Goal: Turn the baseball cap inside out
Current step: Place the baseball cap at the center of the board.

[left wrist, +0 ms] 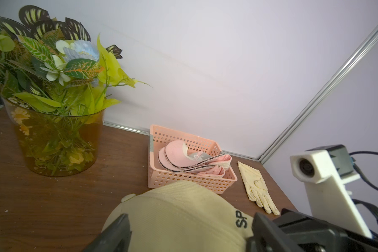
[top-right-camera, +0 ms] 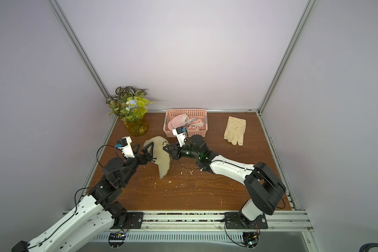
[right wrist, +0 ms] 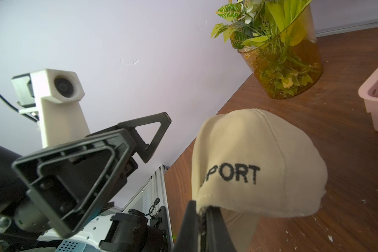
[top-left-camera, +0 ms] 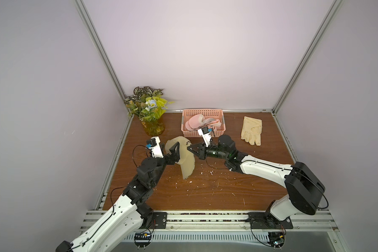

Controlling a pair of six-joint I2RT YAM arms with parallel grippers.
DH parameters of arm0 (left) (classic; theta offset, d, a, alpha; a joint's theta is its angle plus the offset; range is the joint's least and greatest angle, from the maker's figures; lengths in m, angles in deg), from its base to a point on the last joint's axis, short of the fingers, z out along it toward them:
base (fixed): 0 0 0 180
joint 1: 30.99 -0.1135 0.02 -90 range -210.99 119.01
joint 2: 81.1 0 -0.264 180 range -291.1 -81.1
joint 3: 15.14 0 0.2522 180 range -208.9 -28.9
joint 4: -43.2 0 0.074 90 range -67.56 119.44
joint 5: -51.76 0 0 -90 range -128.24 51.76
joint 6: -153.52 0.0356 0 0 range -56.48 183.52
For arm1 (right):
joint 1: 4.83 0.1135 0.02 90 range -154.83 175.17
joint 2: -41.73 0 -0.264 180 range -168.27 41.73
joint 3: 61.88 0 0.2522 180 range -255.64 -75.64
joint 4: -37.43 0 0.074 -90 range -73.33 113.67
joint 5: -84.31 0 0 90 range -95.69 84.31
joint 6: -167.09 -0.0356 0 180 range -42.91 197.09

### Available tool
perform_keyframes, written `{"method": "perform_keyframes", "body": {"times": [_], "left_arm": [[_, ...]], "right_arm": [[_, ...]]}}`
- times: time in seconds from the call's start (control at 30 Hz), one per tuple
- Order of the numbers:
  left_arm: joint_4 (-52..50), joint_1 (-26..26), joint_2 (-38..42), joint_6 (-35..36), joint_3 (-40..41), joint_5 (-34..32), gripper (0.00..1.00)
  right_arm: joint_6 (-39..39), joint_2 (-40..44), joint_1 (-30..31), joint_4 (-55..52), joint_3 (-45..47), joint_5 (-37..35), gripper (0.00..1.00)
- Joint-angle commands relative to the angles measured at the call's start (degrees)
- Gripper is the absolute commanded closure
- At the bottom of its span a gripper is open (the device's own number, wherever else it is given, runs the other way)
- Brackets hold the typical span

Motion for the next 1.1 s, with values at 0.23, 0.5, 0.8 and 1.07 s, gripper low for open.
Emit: {"method": "perform_keyframes", "body": {"times": [0.23, 0.5, 0.8, 1.07], "left_arm": [[-1.1, -1.0, 0.0, -2.3, 0.7, 0.0, 0.12], [-0.6, -1.0, -1.5, -3.4, 0.9, 2.0, 0.11], [0.4, -1.0, -2.2, -4.1, 1.2, 2.7, 0.11], [-0.2, -1.0, -1.9, -4.2, 1.3, 2.7, 0.11]], "right_arm": [[-0.9, -1.7, 0.7, 12.9, 7.7, -2.9, 1.00], [1.9, 1.1, 1.4, 14.6, 16.8, -14.0, 1.00], [0.1, -3.6, 6.1, 20.1, 17.3, -23.2, 1.00], [-1.7, -12.2, 9.9, 22.9, 11.1, -23.2, 1.00]]}}
